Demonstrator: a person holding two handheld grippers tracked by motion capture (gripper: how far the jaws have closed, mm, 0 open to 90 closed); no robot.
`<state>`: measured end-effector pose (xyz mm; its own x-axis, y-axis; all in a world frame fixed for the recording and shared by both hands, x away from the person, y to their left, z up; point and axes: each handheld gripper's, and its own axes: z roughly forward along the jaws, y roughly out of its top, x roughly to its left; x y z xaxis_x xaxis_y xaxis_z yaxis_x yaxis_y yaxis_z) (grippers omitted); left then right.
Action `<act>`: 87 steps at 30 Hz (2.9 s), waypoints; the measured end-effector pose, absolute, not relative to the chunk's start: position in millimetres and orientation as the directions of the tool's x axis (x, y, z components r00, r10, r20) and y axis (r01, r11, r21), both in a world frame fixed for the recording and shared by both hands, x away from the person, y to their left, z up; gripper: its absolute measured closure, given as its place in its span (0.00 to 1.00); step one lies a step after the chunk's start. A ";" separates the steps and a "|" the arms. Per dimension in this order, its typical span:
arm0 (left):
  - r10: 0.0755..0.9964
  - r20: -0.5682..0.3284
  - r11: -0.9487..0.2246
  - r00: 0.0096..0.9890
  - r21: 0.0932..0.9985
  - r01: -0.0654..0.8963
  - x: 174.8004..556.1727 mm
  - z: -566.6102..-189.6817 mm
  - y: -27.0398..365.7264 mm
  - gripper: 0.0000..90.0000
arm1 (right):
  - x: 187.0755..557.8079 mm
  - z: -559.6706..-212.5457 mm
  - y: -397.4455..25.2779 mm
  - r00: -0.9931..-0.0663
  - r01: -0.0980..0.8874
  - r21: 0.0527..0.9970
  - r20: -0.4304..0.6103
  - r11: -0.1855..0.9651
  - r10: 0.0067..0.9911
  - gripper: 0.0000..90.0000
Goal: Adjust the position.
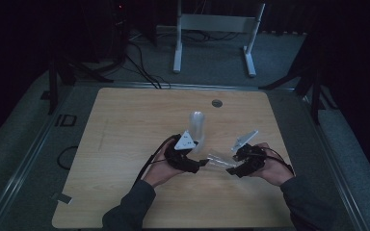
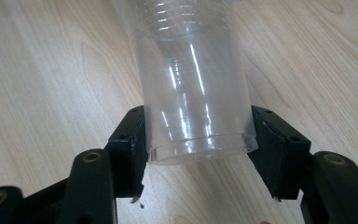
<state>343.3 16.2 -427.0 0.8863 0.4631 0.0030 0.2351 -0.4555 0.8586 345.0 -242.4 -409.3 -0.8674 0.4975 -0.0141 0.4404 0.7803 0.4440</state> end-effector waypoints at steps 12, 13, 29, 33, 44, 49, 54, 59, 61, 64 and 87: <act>0.491 -0.005 -0.445 0.871 0.858 0.256 343.1 -423.7 14.6 0.28 | 343.9 -411.7 -253.4 -0.814 0.501 0.489 -0.017 0.715 0.581 0.46; 0.496 -0.008 -0.443 0.869 0.858 0.260 343.0 -423.5 14.2 0.28 | 343.1 -412.4 -255.1 -0.804 0.508 0.494 -0.021 0.706 0.594 0.46; 0.519 -0.018 -0.427 0.855 0.861 0.277 342.0 -422.5 11.7 0.30 | 337.7 -417.2 -261.1 -0.732 0.546 0.545 -0.060 0.636 0.679 0.46; 0.519 -0.029 -0.417 0.854 0.864 0.283 341.8 -421.7 11.5 0.30 | 335.1 -420.5 -260.4 -0.715 0.551 0.556 -0.070 0.622 0.695 0.46; 0.531 -0.035 -0.414 0.847 0.861 0.295 341.0 -420.5 9.3 0.30 | 328.0 -426.7 -263.3 -0.637 0.592 0.600 -0.060 0.538 0.768 0.46; 0.540 -0.030 -0.417 0.841 0.858 0.299 341.1 -419.8 8.3 0.30 | 326.0 -427.8 -266.1 -0.605 0.606 0.623 -0.042 0.494 0.795 0.46; 0.542 -0.037 -0.411 0.840 0.860 0.302 341.2 -419.2 8.2 0.30 | 323.9 -428.9 -267.5 -0.579 0.615 0.644 -0.023 0.455 0.815 0.46; 0.548 -0.041 -0.397 0.836 0.866 0.303 340.5 -417.7 7.3 0.30 | 322.8 -429.7 -267.9 -0.555 0.619 0.668 -0.001 0.413 0.832 0.46; 0.547 -0.041 -0.395 0.836 0.868 0.301 340.6 -416.9 7.2 0.30 | 322.2 -430.1 -268.1 -0.540 0.622 0.680 0.012 0.389 0.842 0.46; 0.552 -0.047 -0.385 0.832 0.871 0.305 340.6 -416.0 5.9 0.30 | 321.3 -430.9 -270.0 -0.511 0.622 0.704 0.033 0.343 0.859 0.46; 0.560 -0.057 -0.373 0.827 0.873 0.313 343.4 -408.6 -7.5 0.30 | 312.3 -433.6 -273.5 -0.359 0.575 0.796 0.040 0.187 0.933 0.46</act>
